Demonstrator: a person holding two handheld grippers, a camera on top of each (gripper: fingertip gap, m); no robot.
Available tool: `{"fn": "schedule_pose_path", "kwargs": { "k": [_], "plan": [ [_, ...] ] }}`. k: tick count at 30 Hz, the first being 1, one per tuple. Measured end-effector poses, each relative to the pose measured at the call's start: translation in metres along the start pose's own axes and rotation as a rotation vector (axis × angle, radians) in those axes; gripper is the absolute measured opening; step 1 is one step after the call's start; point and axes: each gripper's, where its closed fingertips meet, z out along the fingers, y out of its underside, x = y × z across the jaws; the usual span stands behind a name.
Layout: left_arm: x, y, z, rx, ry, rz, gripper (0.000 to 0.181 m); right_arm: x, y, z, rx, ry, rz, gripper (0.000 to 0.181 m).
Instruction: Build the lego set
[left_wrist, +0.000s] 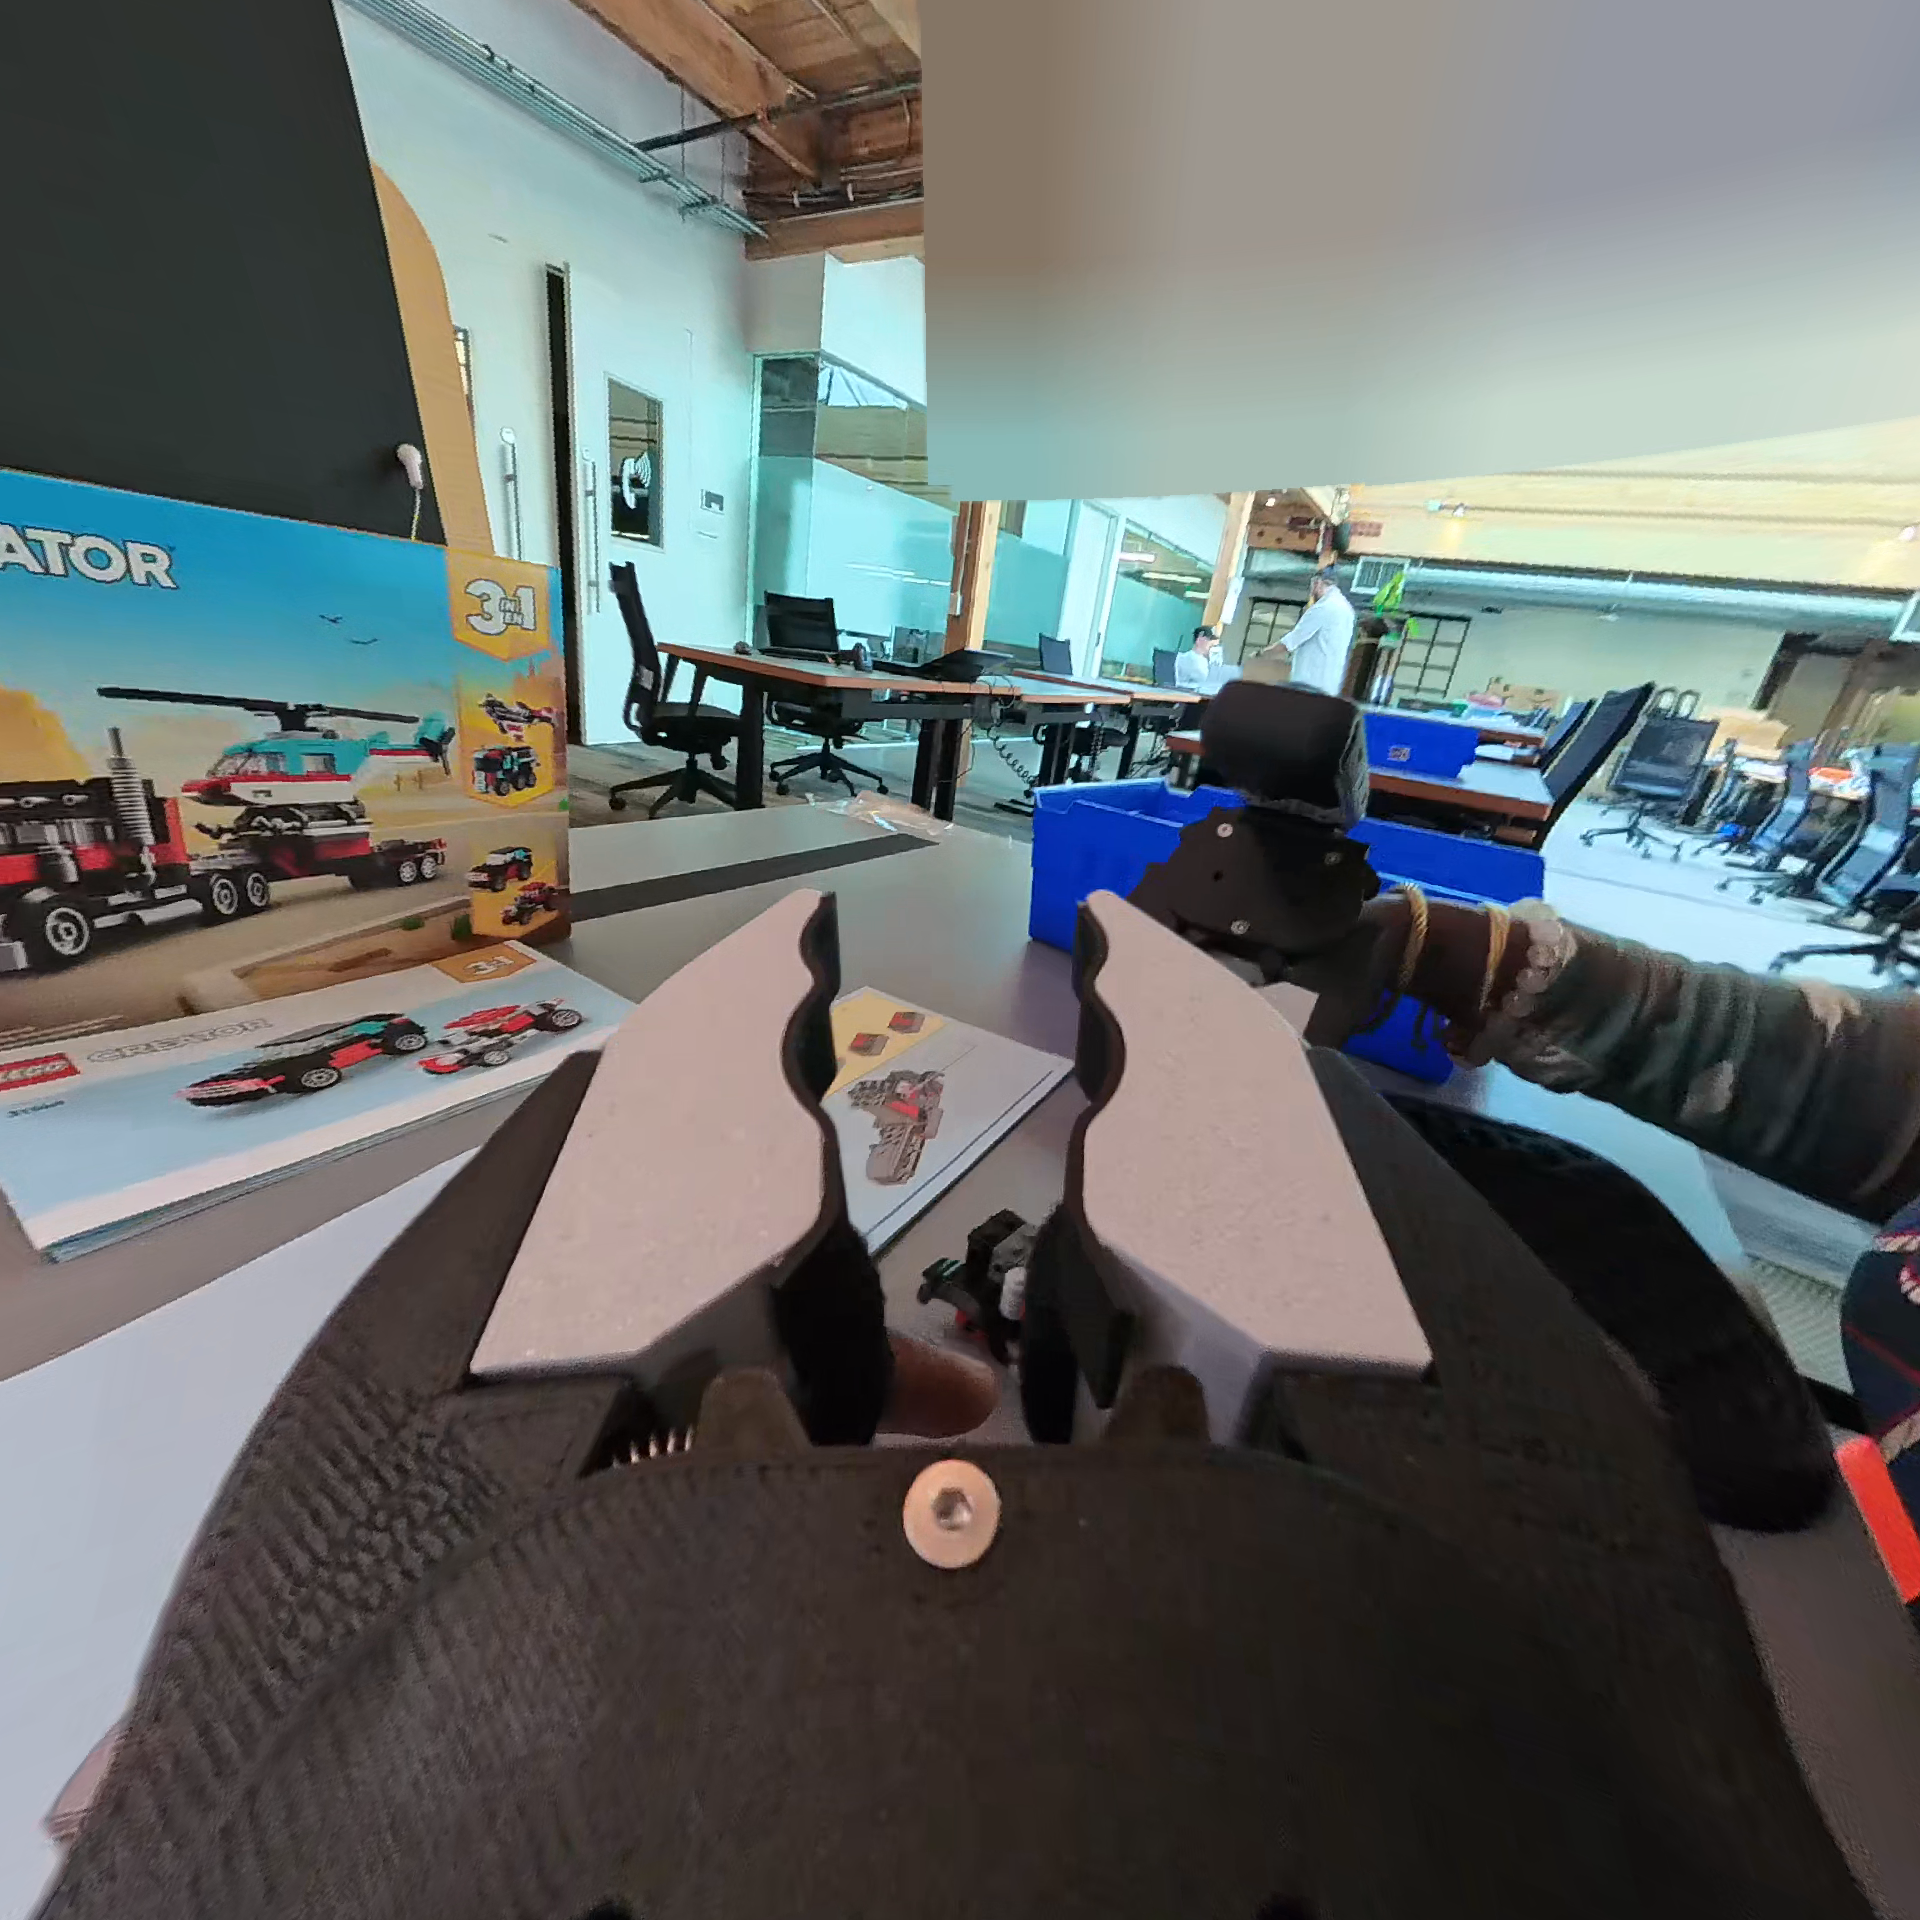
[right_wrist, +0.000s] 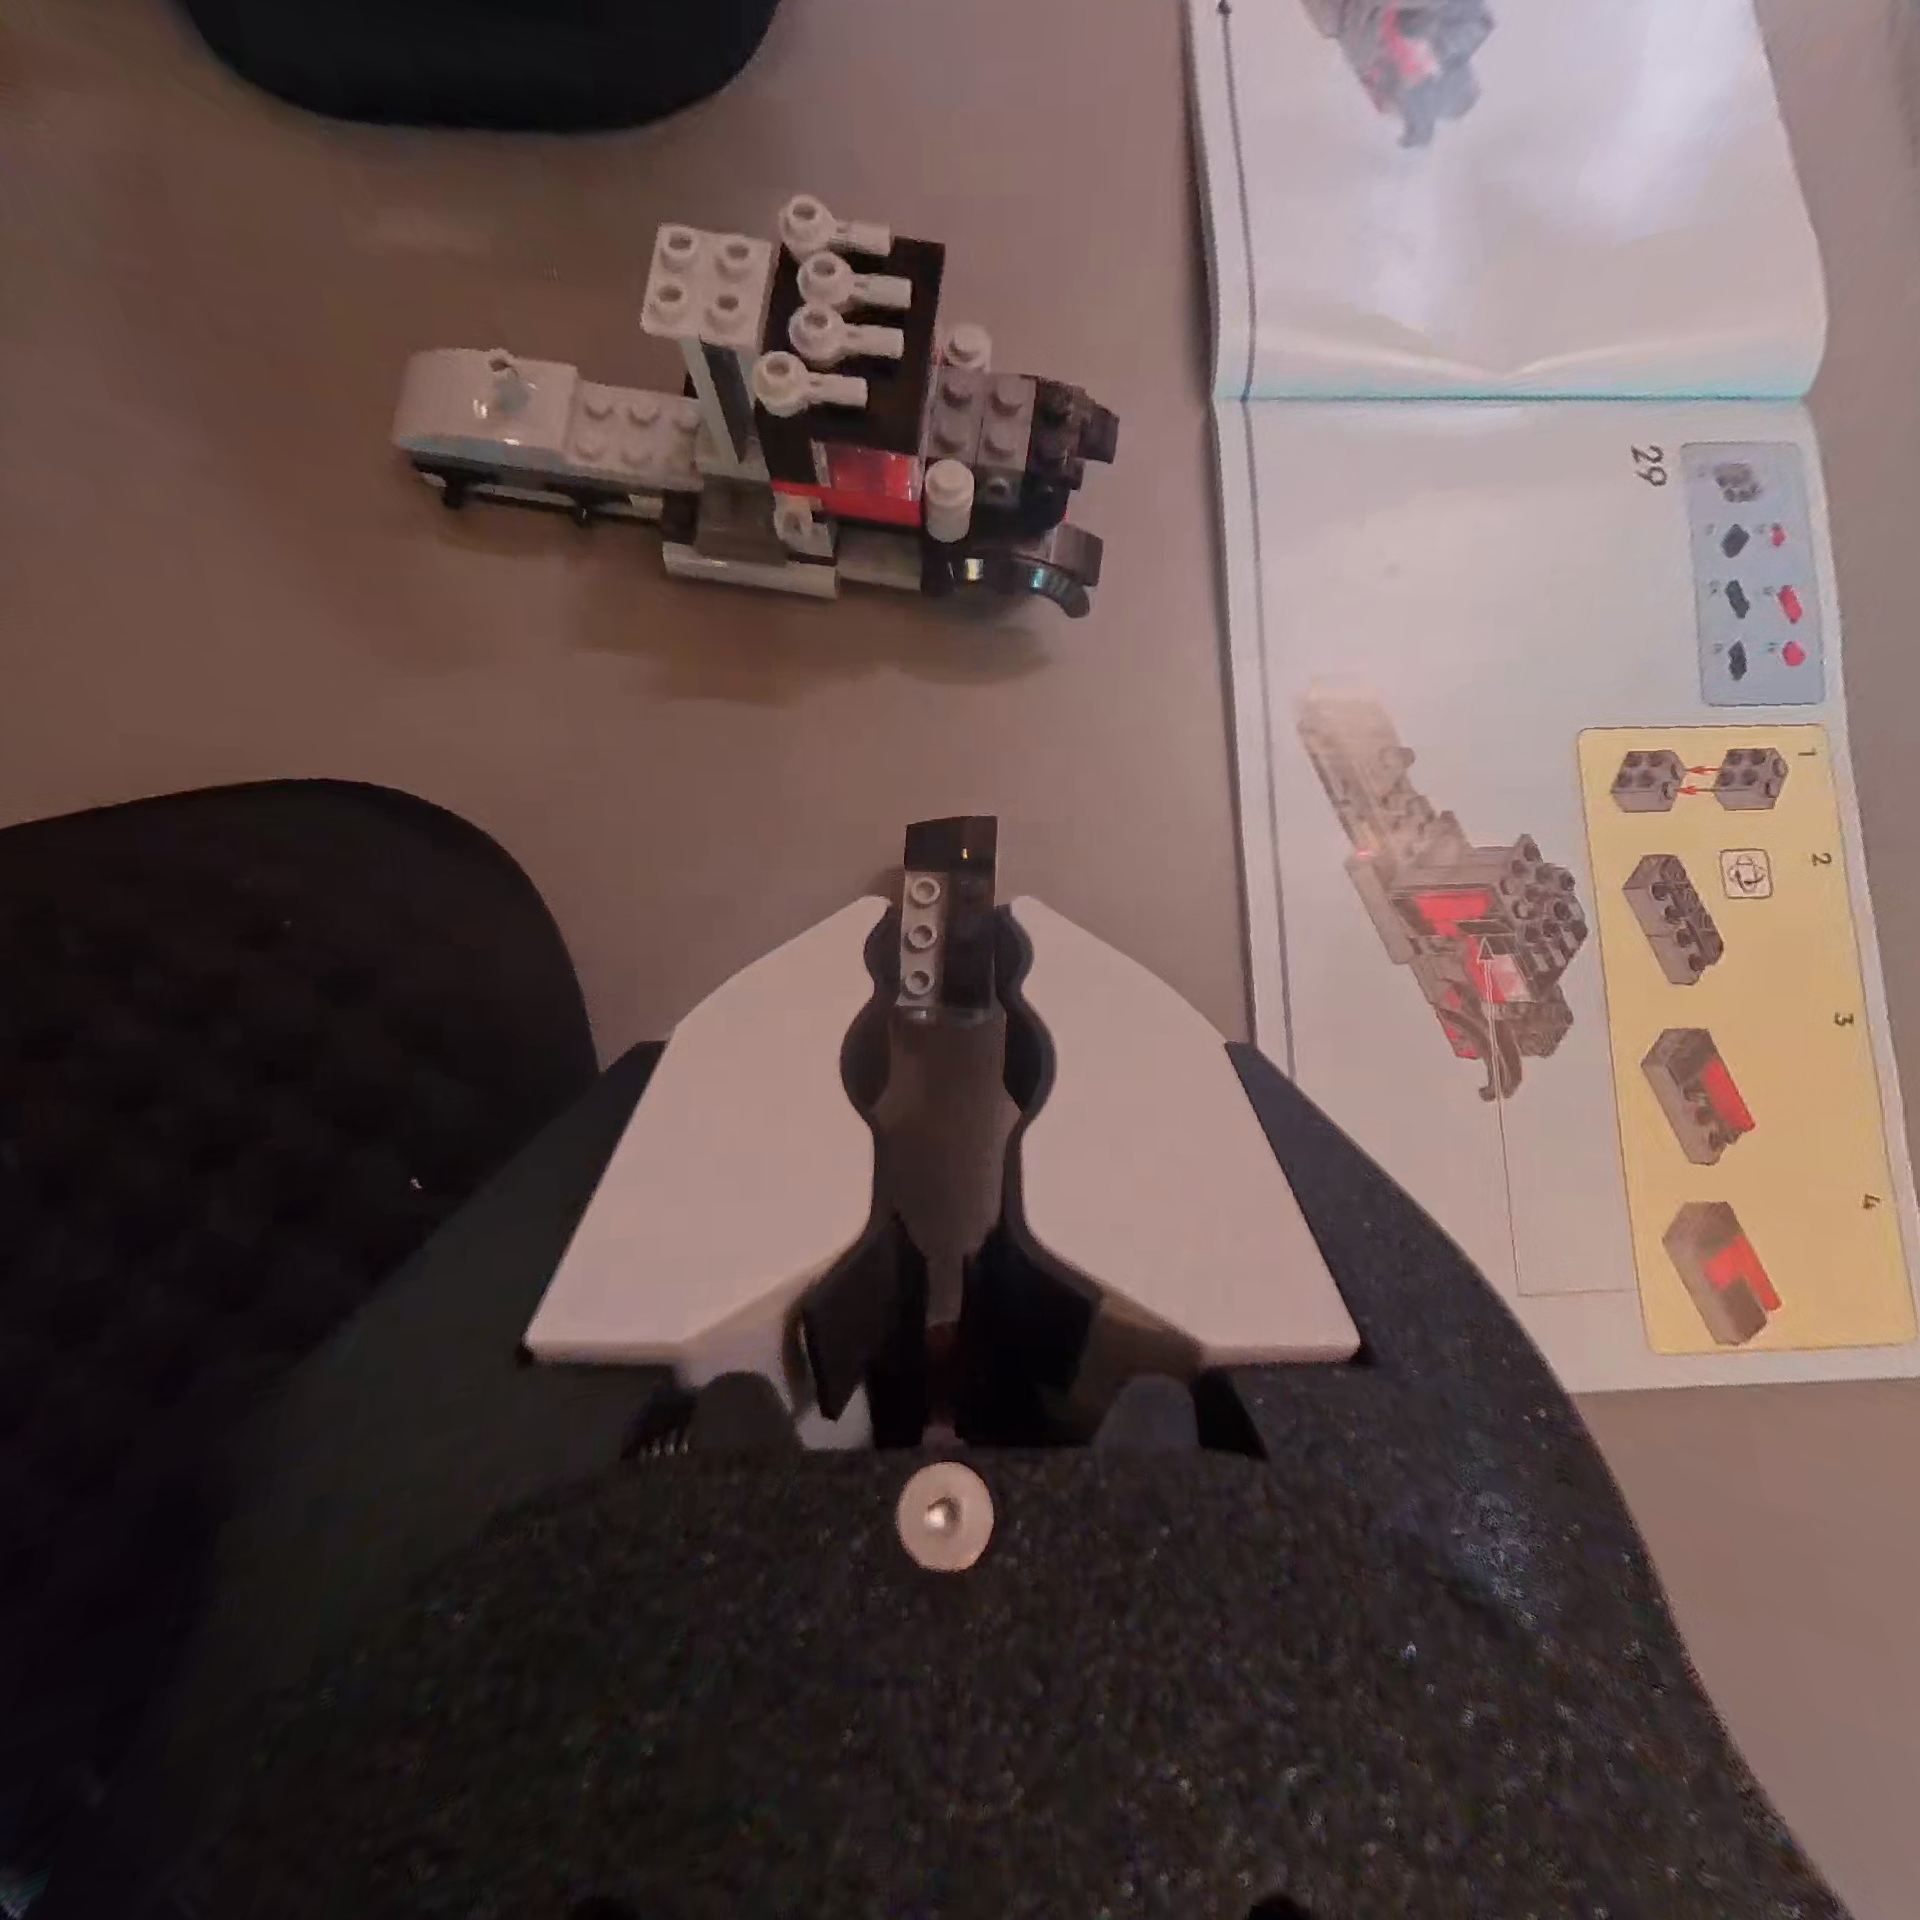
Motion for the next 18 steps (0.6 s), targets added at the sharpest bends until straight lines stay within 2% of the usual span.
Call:
{"fn": "schedule_pose_path", "kwargs": {
  "k": [7, 9, 12, 14, 18],
  "plan": [
    [0.001, 0.003, 0.001, -0.012, 0.024, -0.008, 0.043, 0.001, 0.002, 0.006, -0.006, -0.037, 0.001, 0.018],
    [-0.001, 0.001, 0.0, 0.001, 0.016, -0.015, 0.043, 0.0, 0.002, 0.006, -0.011, -0.047, 0.014, 0.03],
    [-0.003, -0.001, -0.002, 0.018, 0.003, -0.022, 0.042, 0.003, -0.017, 0.001, 0.063, -0.011, 0.054, 0.042],
    [-0.005, -0.002, -0.003, 0.027, -0.006, -0.028, 0.042, -0.001, -0.037, 0.003, 0.139, -0.013, 0.071, 0.042],
    [-0.007, -0.002, -0.004, 0.031, -0.008, -0.041, 0.041, -0.005, -0.037, 0.027, 0.082, -0.006, 0.055, 0.046]
  ]
}}
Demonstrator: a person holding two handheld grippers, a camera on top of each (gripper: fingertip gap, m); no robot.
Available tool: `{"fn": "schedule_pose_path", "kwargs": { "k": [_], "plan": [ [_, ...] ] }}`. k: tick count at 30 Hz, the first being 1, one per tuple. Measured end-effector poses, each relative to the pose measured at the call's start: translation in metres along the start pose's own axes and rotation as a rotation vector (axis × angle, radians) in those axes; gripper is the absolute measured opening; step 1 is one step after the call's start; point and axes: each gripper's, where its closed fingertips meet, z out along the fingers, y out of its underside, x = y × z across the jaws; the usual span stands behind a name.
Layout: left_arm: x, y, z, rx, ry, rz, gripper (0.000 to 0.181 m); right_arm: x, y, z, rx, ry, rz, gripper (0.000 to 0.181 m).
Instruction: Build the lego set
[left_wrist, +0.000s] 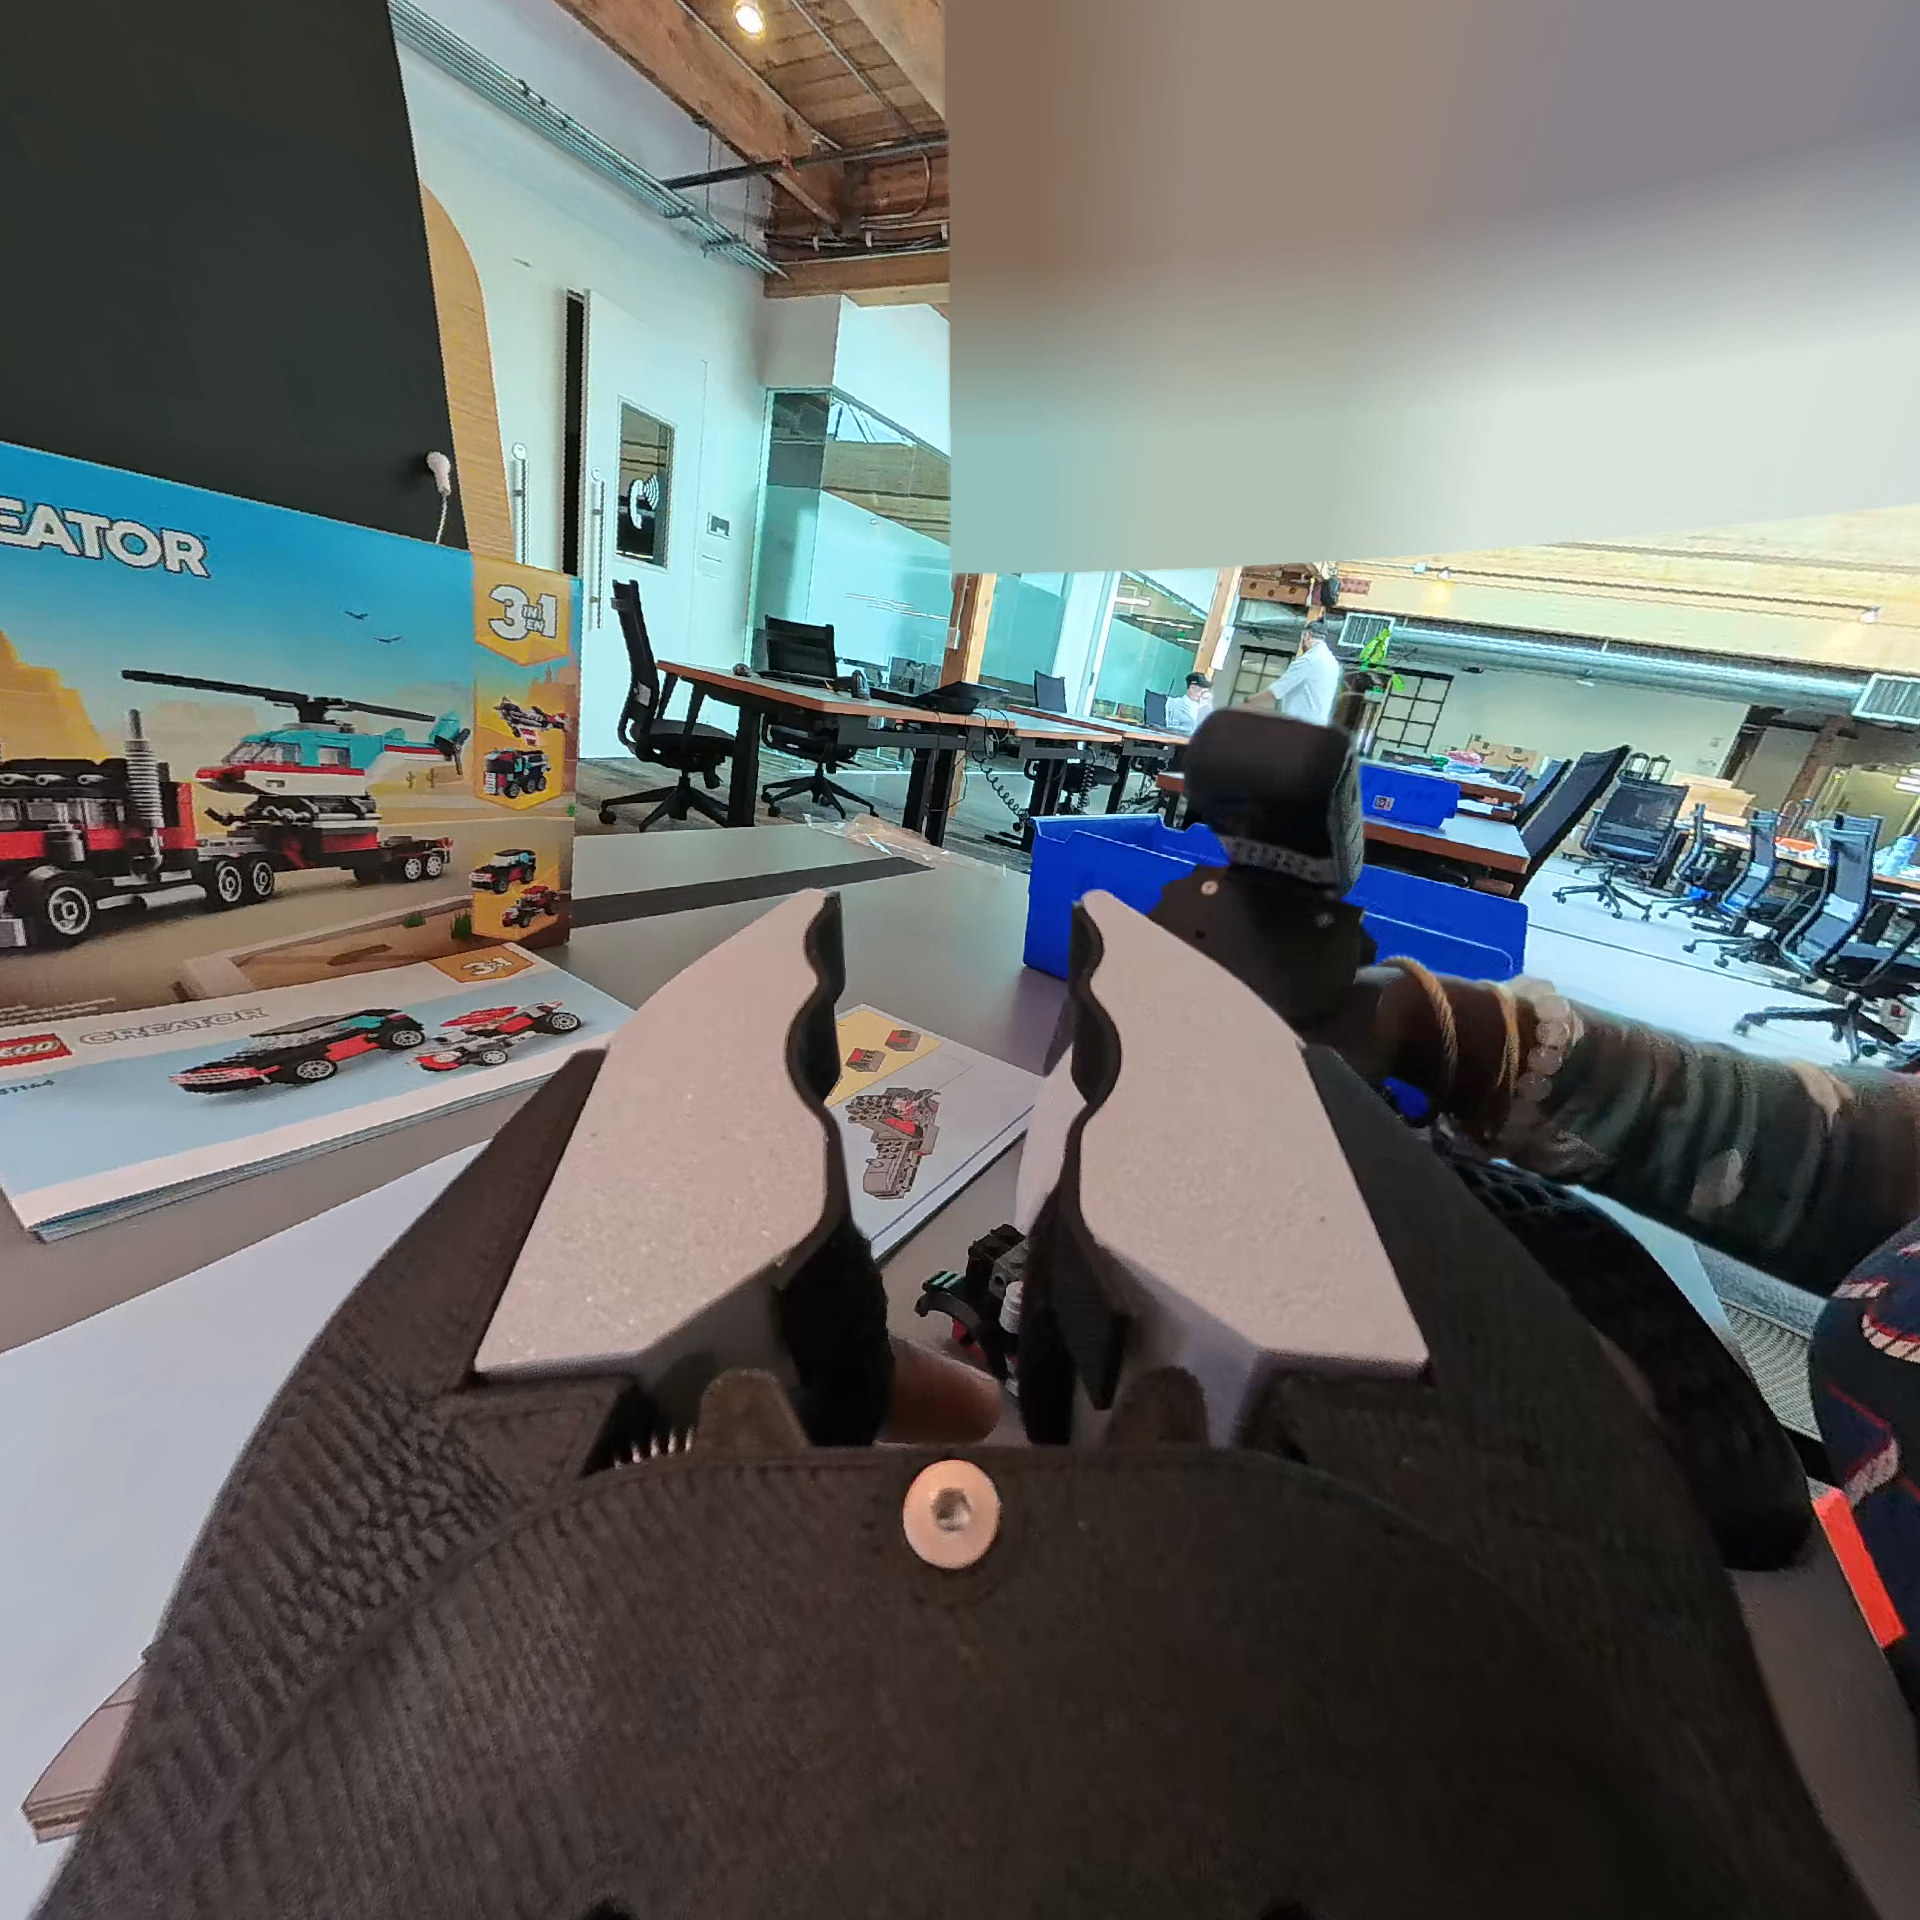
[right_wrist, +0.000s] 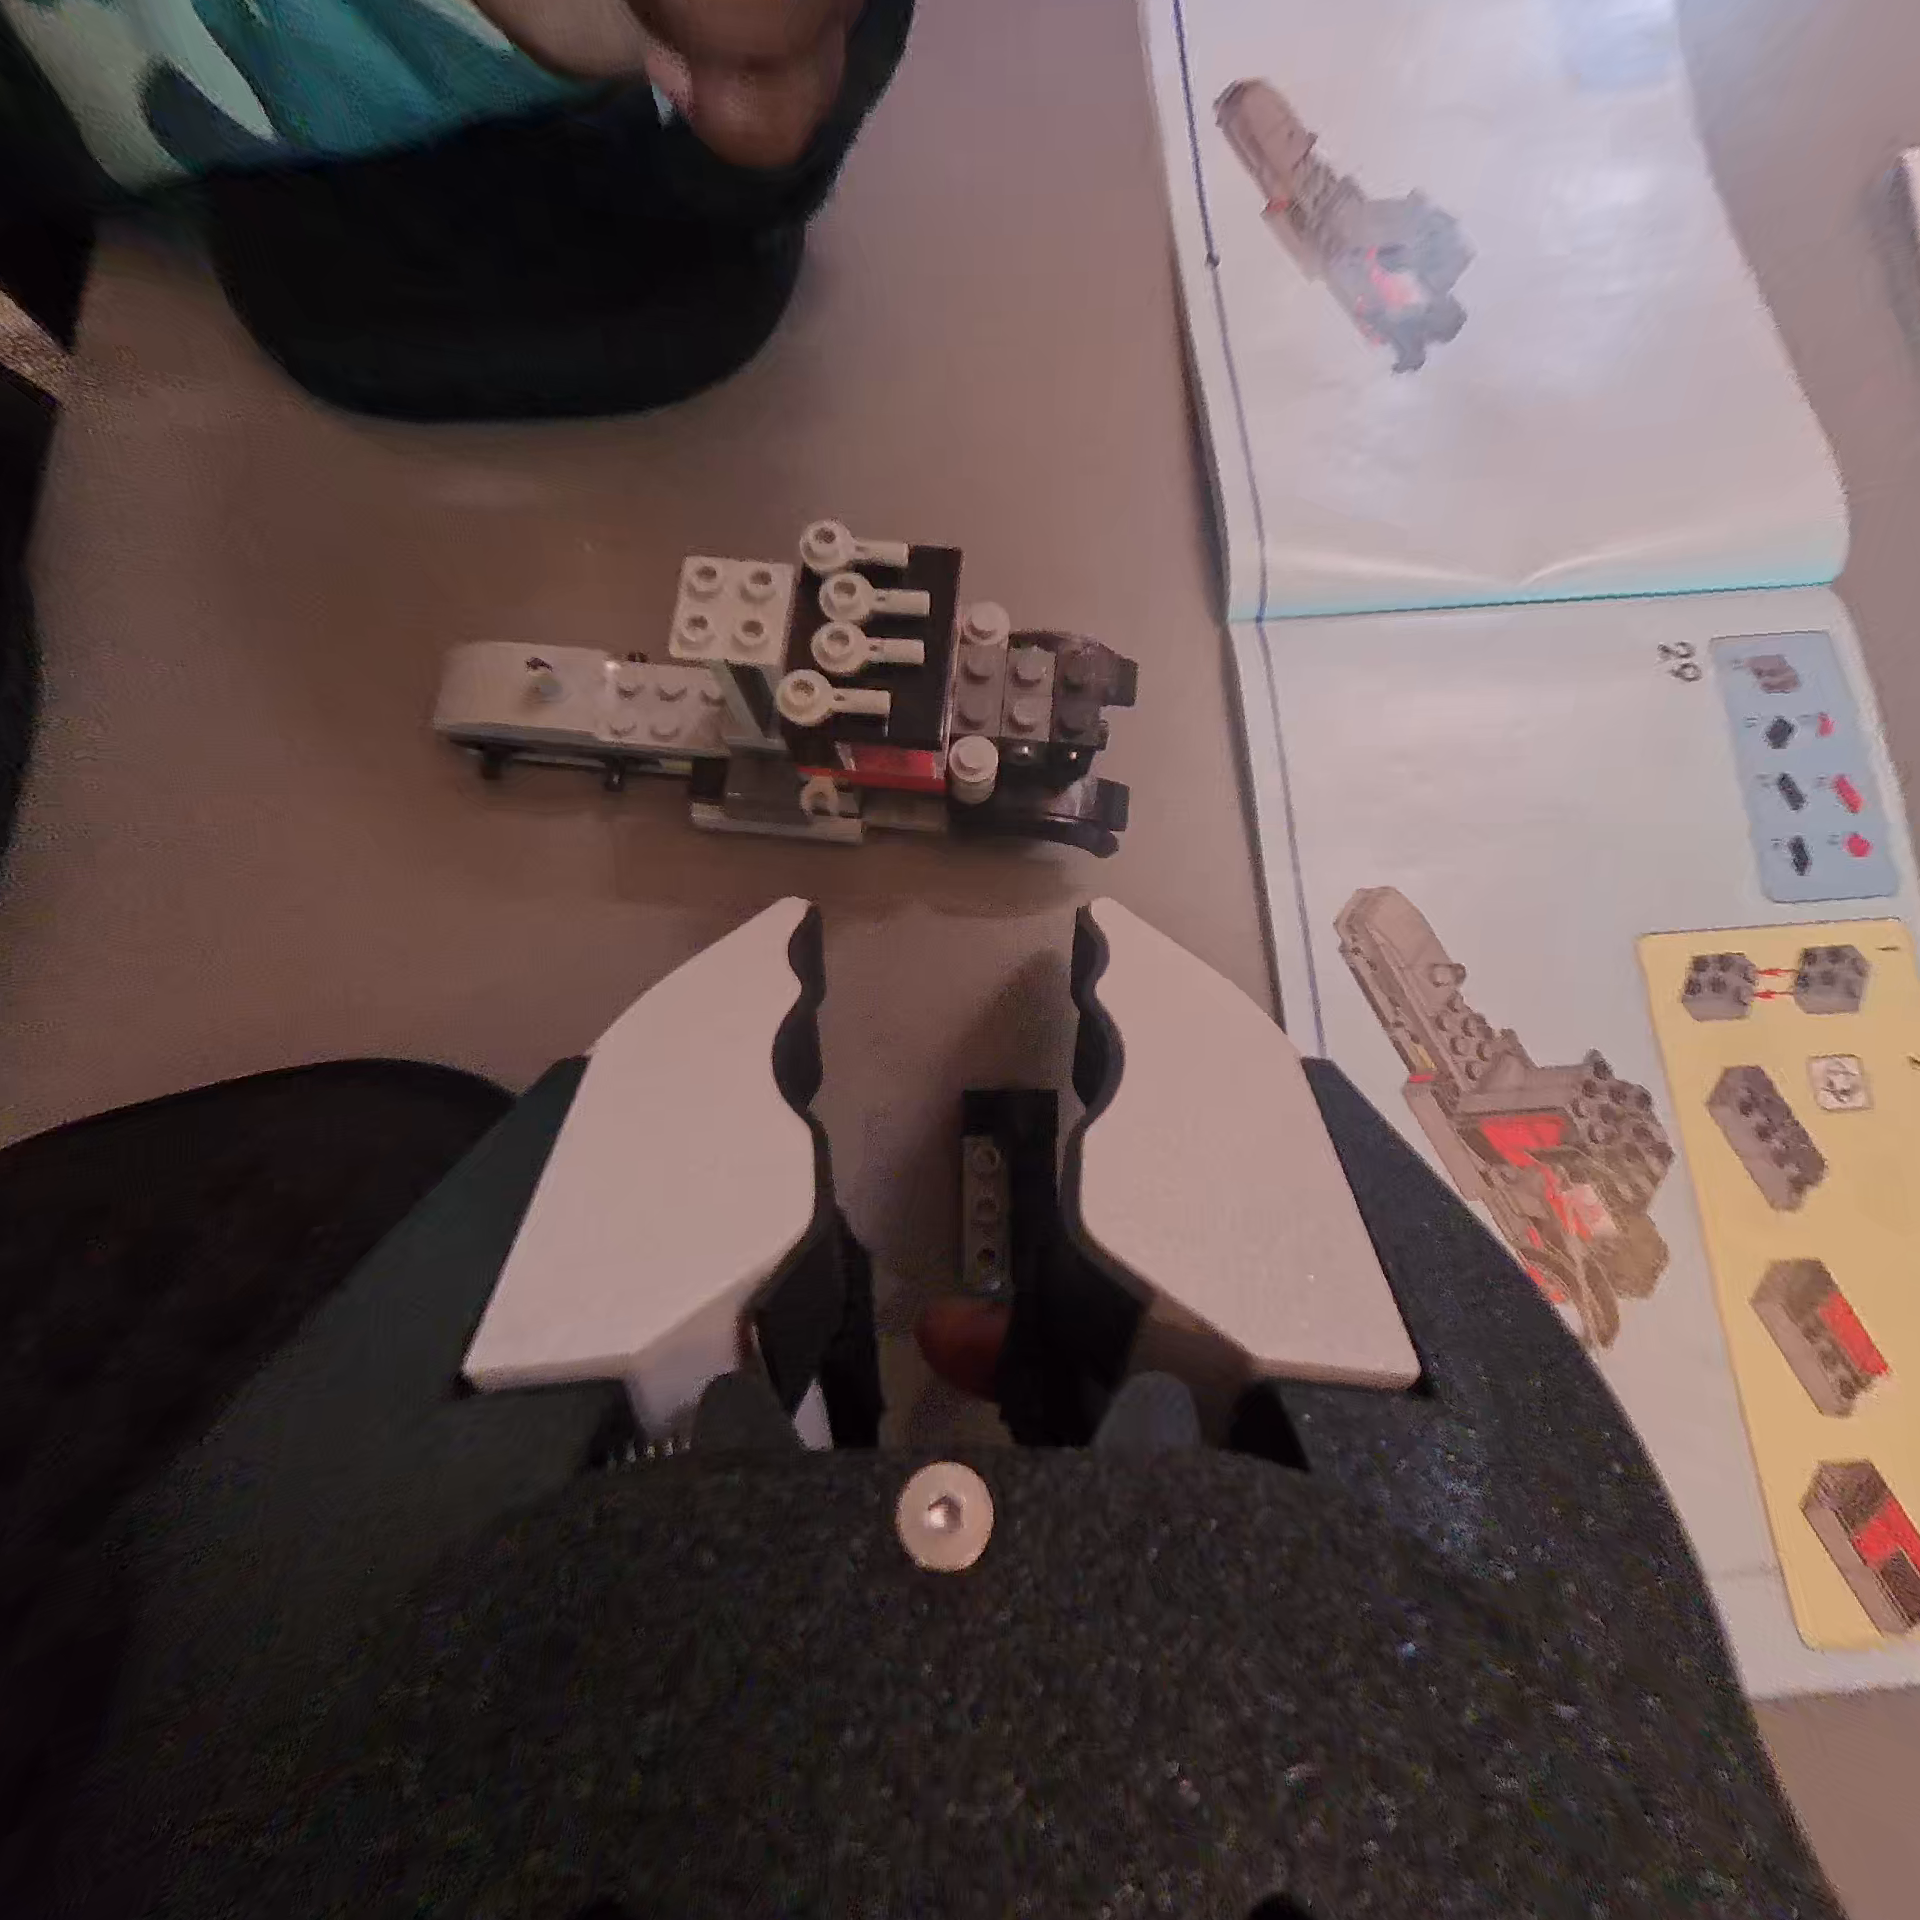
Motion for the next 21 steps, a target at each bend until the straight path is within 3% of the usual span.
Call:
{"fn": "schedule_pose_path", "kwargs": {
  "k": [13, 21],
  "plan": [
    [-0.003, -0.004, -0.003, 0.027, -0.016, -0.011, 0.04, -0.003, -0.017, 0.023, 0.018, -0.035, -0.048, 0.038],
    [-0.004, -0.003, -0.002, 0.024, -0.015, -0.019, 0.04, -0.019, -0.011, 0.014, -0.002, -0.028, -0.033, 0.037]
  ]
}}
